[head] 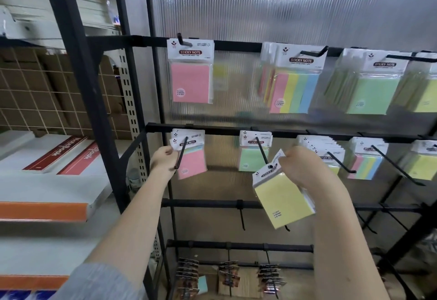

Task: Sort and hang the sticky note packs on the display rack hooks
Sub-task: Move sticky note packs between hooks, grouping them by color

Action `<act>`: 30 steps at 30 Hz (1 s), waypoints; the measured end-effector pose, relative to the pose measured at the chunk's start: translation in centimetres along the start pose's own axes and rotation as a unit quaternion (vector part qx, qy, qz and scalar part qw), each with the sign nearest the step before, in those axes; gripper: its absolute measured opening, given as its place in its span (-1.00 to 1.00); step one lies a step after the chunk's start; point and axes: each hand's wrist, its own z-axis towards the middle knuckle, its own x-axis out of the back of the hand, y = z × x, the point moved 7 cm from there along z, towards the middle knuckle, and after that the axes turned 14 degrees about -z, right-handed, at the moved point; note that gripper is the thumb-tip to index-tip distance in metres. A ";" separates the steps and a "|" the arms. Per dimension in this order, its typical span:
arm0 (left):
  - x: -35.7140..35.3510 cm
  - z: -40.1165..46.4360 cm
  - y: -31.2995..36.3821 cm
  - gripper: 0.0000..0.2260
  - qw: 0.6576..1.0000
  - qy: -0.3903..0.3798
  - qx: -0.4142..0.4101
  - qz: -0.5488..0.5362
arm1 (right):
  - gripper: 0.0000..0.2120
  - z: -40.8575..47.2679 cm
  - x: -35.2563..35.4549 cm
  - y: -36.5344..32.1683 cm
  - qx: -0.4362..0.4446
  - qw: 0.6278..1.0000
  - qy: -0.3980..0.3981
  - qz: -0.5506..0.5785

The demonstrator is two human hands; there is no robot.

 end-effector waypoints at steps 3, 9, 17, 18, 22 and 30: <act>-0.4 -0.6 -0.6 -0.80 0.998 -0.040 0.032 -0.040 | -0.85 -0.6 0.7 0.0 0.001 1.000 0.002 -0.001; -1.2 -1.3 -1.7 -0.79 0.982 -0.079 0.104 -0.138 | -0.77 -1.6 1.6 0.0 0.009 0.999 0.022 0.041; 0.8 -2.8 -1.0 -0.70 0.995 -0.022 0.050 -0.078 | -0.68 -2.0 2.2 -0.4 0.018 0.996 0.055 0.067; 1.0 -3.2 -1.1 -0.67 0.997 -0.031 0.038 -0.052 | -0.69 -2.0 2.4 -0.5 0.020 0.995 0.068 0.072; 2.4 -5.9 -0.2 -0.68 1.000 -0.013 -0.013 -0.023 | -0.64 -2.2 3.3 -0.9 0.023 0.986 0.133 0.100; 4.7 -8.7 3.6 -0.71 0.979 0.011 -0.127 0.160 | -0.59 -2.5 5.0 -2.1 0.048 0.940 0.288 0.176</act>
